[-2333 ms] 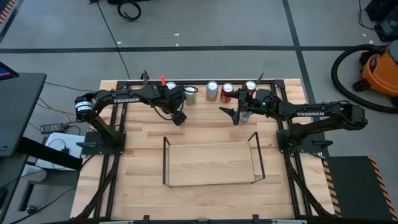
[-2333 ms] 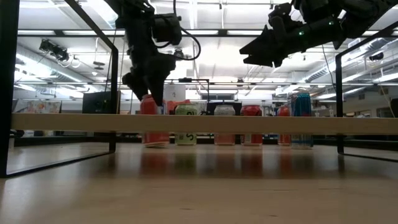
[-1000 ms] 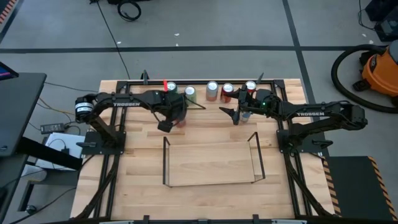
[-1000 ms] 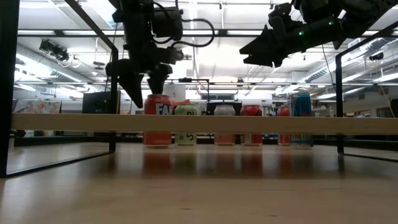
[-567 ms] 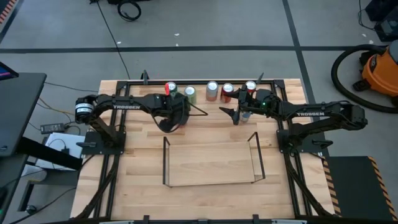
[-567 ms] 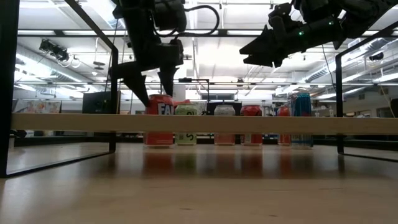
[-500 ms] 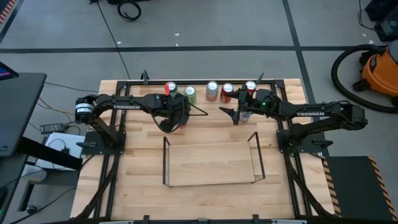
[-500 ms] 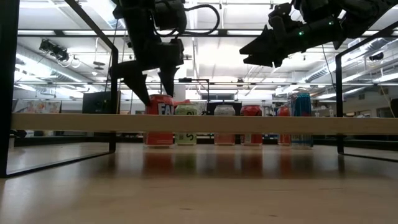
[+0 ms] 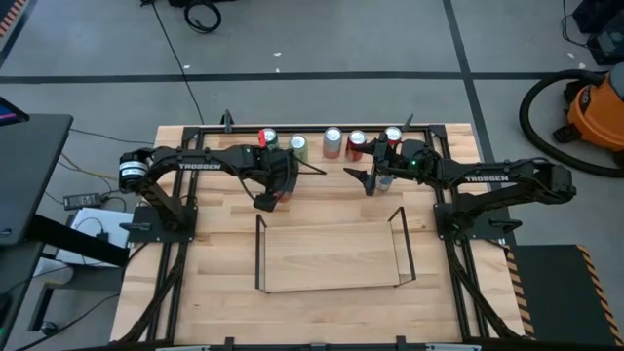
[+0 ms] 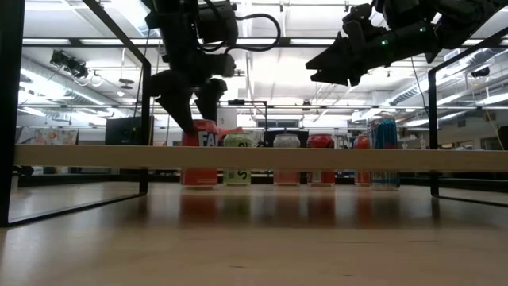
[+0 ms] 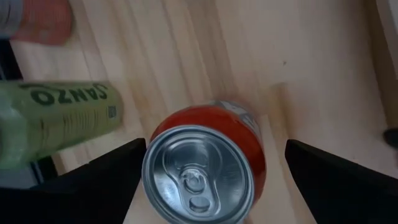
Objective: Place canned beverage on shelf
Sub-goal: Put the bottom orange soda can on the shelf
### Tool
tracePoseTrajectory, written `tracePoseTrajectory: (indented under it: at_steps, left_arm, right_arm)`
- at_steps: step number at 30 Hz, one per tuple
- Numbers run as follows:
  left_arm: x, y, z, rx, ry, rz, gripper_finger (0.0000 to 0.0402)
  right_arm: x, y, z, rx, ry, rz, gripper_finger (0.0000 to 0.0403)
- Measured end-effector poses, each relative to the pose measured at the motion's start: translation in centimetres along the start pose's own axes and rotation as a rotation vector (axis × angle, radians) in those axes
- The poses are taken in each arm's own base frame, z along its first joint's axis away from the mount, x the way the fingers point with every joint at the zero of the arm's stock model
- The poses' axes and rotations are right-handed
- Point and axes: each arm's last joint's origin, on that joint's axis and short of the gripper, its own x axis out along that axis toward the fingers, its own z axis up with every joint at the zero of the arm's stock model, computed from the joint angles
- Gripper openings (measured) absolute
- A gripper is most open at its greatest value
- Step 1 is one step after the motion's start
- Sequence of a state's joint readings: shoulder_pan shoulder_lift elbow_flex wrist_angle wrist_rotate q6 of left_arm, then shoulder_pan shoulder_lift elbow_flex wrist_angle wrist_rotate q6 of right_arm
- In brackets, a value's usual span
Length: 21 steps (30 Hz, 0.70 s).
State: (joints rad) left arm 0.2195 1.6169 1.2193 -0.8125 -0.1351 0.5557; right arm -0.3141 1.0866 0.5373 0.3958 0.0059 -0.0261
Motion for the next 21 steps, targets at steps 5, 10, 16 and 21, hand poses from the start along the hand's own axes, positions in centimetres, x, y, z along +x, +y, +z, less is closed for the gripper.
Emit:
tracePoseTrajectory:
  at_steps: [5, 10, 16, 21]
  left_arm:
    - [-0.01, -0.11, 0.01, -0.145, 0.004, -0.001, 0.0395]
    - [-0.01, -0.09, 0.07, -0.322, -0.002, 0.000, 0.0395]
    - [-0.02, 0.12, 0.35, -0.591, -0.035, 0.018, 0.0395]
    - [-0.02, 0.18, 0.39, -0.834, -0.043, 0.020, 0.0395]
  right_arm:
    - [0.06, 0.00, -0.08, -0.001, 0.005, 0.000, 0.0347]
    - [0.13, 0.01, -0.17, -0.001, 0.009, 0.000, 0.0347]
    - [0.13, 0.01, -0.17, -0.003, 0.009, 0.000, 0.0347]
    - [0.13, 0.01, -0.17, -0.003, 0.009, 0.000, 0.0347]
